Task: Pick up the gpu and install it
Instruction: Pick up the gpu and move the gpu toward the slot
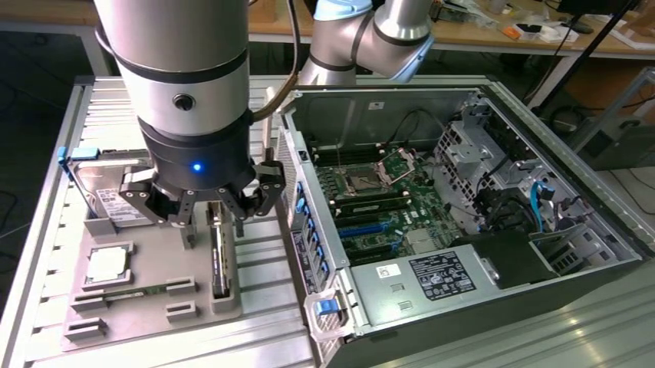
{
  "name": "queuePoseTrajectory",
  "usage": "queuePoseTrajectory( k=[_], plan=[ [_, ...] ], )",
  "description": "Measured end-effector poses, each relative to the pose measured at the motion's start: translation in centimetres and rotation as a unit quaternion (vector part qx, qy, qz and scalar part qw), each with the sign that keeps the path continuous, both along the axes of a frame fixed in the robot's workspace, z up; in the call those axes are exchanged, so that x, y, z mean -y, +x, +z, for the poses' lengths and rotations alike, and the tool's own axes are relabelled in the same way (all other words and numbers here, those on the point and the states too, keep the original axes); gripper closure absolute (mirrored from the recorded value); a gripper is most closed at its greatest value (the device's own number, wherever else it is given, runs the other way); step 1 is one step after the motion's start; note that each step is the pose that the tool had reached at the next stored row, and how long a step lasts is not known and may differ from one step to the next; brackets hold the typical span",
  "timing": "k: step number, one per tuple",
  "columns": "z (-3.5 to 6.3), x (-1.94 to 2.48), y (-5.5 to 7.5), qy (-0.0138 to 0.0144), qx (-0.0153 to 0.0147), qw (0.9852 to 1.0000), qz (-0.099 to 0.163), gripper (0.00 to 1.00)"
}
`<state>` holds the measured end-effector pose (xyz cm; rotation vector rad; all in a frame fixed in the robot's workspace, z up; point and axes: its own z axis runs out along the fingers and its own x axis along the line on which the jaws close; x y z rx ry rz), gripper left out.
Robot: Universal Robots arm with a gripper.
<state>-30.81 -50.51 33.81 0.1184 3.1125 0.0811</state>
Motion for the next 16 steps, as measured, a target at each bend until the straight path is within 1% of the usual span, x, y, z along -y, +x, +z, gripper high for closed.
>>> queuePoseTrajectory(
  k=[16],
  plan=[
    [-1.27,0.00,0.0,0.0000,0.0000,1.0000,0.000,0.46]
  ],
)
